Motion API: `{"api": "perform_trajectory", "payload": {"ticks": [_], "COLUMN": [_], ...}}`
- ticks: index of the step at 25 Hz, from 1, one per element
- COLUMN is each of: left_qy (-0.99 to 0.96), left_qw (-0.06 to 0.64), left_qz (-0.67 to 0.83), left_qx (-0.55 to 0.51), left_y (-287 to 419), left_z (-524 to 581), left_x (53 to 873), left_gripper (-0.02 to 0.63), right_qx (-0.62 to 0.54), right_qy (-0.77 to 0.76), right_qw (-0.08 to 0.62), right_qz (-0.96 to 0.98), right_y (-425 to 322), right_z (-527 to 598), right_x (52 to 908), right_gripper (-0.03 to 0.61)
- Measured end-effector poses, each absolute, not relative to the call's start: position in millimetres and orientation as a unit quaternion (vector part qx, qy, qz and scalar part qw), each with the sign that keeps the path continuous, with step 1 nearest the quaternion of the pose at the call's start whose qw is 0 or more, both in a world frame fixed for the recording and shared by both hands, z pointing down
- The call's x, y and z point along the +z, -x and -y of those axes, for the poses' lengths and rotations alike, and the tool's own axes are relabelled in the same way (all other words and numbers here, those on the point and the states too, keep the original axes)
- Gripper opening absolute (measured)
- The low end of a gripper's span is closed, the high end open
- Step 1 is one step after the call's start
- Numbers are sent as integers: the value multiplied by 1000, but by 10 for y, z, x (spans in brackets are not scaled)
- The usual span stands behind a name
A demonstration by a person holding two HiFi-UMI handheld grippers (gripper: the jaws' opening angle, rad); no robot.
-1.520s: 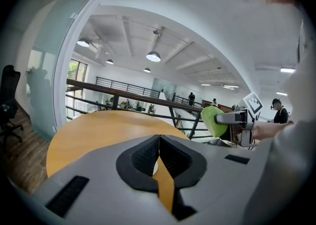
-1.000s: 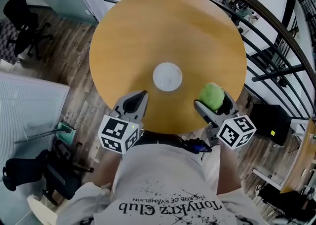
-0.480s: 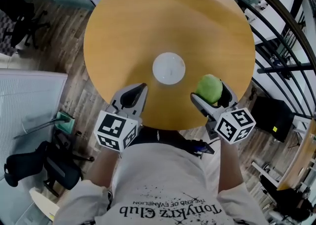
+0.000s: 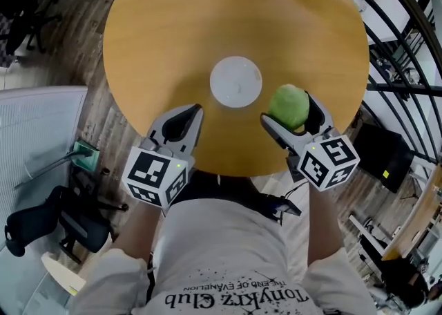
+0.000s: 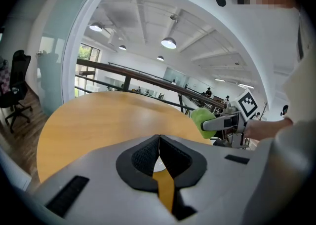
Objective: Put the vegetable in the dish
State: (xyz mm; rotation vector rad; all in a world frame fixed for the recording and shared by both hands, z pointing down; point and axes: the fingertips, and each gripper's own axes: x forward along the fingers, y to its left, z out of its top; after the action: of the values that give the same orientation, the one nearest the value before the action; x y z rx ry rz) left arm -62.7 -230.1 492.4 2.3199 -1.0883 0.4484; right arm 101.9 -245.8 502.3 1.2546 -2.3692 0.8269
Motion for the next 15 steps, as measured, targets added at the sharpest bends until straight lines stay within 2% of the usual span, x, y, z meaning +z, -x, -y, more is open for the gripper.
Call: {"api": "perform_trajectory", "payload": {"ticks": [8, 15], "left_qy": [-856, -862], "left_qw": [276, 242], "left_qz": [403, 397], "left_qx": [167, 202], "left_y": [575, 533], "left_z": [2425, 2503], "left_x": [5160, 5384], "left_gripper": [23, 23], "right_qx": [288, 284], "right_qy": [-424, -407], "right_qw": [193, 218], "right_qz": [837, 840], "right_y": [-851, -636], "right_z": [2646, 2835], "right_x": [5295, 5576], "right_gripper": [491, 491]}}
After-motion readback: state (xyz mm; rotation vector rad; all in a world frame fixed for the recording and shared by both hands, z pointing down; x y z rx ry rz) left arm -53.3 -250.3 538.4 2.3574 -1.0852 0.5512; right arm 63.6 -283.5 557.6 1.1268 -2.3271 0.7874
